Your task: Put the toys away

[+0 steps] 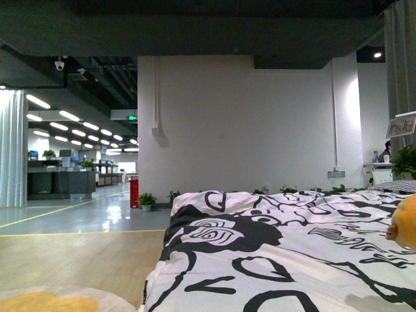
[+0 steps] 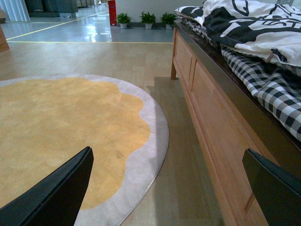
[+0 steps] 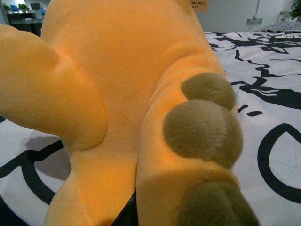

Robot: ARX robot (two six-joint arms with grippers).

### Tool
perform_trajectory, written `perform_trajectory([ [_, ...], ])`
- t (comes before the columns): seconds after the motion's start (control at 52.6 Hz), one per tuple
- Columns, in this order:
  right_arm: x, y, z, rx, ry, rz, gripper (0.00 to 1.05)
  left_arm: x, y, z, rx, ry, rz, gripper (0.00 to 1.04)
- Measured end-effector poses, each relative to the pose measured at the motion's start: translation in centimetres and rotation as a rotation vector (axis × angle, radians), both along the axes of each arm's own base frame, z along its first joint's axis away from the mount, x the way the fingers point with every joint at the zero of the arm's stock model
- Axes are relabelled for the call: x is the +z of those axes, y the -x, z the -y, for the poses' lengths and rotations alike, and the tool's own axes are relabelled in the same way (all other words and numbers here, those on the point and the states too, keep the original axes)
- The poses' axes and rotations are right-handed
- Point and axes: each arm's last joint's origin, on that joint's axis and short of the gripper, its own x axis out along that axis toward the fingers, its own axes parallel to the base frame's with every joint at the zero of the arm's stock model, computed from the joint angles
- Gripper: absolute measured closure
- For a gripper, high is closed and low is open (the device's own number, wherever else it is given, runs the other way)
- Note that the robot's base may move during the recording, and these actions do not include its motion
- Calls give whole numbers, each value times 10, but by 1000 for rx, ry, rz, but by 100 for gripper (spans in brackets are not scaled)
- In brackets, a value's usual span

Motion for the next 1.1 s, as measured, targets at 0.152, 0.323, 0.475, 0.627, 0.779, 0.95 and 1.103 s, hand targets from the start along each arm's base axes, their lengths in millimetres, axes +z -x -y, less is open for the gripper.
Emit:
perform_trajectory([
  [0.152, -5, -1, 0, -1, 3, -18, 97, 0, 0, 0, 0, 0, 0, 6],
  [0.323, -7, -1, 0, -1, 6, -28, 97, 0, 0, 0, 0, 0, 0, 6],
  [0.475, -9, -2, 0, -1, 8, -36, 97, 0, 0, 0, 0, 0, 0, 6],
  [0.627, -10, -2, 0, 3, 24, -47, 97, 0, 0, 0, 0, 0, 2, 6],
  [0.779, -11, -2, 0, 3, 25, -52, 97, 0, 0, 0, 0, 0, 1, 6],
  [0.95, -11, -2, 0, 4, 25, -52, 97, 0, 0, 0, 1, 0, 2, 6],
  [1.103, -11, -2, 0, 13, 26, -52, 97, 0, 0, 0, 8, 0, 1, 6],
])
